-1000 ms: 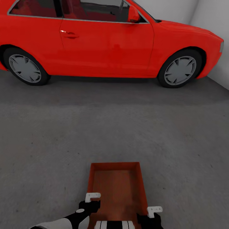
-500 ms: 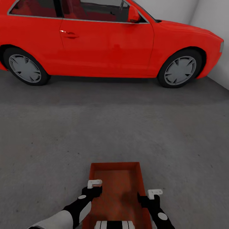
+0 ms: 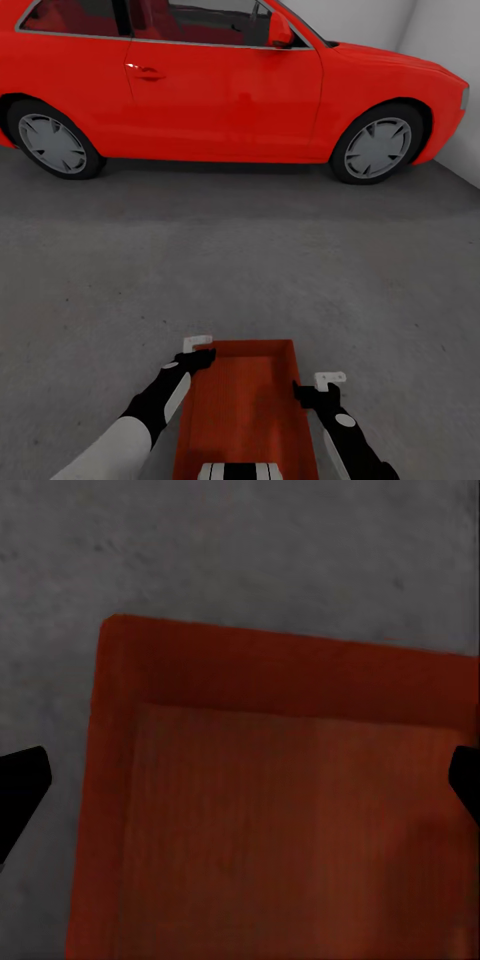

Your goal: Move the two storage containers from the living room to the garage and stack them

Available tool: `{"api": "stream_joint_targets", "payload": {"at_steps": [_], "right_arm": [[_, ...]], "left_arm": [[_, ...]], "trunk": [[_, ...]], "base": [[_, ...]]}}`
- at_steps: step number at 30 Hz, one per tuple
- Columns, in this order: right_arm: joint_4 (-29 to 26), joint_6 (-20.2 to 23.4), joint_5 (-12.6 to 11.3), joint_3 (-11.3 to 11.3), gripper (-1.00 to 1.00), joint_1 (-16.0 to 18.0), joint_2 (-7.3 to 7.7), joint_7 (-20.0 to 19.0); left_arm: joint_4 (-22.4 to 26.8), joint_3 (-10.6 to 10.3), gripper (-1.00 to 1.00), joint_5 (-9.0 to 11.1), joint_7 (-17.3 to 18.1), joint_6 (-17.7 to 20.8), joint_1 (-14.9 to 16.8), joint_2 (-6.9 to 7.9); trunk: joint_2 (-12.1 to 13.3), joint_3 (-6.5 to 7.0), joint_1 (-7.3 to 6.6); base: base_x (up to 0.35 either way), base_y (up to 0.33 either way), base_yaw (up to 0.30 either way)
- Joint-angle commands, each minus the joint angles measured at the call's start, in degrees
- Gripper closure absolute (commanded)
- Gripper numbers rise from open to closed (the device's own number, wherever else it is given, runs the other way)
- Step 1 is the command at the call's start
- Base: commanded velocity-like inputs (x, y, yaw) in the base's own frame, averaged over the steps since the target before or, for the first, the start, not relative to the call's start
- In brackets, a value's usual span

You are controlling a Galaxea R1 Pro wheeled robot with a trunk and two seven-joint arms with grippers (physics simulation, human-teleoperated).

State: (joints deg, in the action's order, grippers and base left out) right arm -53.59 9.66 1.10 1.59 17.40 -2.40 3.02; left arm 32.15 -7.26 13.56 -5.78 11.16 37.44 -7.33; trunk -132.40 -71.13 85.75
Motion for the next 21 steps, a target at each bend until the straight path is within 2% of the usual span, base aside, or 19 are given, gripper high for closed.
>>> {"api": "stream_joint_targets", "payload": {"at_steps": [1,6,14,21], "right_arm": [[-0.84,0.86,0.08,0.11,-1.0,0.0,0.02,0.32],[-2.36,1.61,-0.03,0.03,-1.0,0.0,0.02,0.32],[-4.04,2.67,0.02,-2.13,-1.0,0.04,0.03,0.32],[-4.27,2.75,0.21,-2.26,-1.0,0.02,0.03,0.26]], "left_arm": [[1.25,-0.28,-1.0,0.57,-0.97,1.24,0.0,0.08],[2.96,-0.12,-1.0,0.76,-4.2,2.31,0.0,1.16],[2.95,-0.29,-1.0,0.77,-4.67,2.96,0.0,1.08],[2.92,-0.32,-1.0,1.12,-4.6,2.91,0.0,0.79]], "trunk": [[-0.02,-0.04,-0.01],[-0.02,-0.04,-0.01],[-0.02,-0.04,-0.01],[-0.02,-0.04,-0.01]], "base": [[0.0,0.0,0.0],[0.0,0.0,0.0],[0.0,0.0,0.0],[0.0,0.0,0.0]]}}
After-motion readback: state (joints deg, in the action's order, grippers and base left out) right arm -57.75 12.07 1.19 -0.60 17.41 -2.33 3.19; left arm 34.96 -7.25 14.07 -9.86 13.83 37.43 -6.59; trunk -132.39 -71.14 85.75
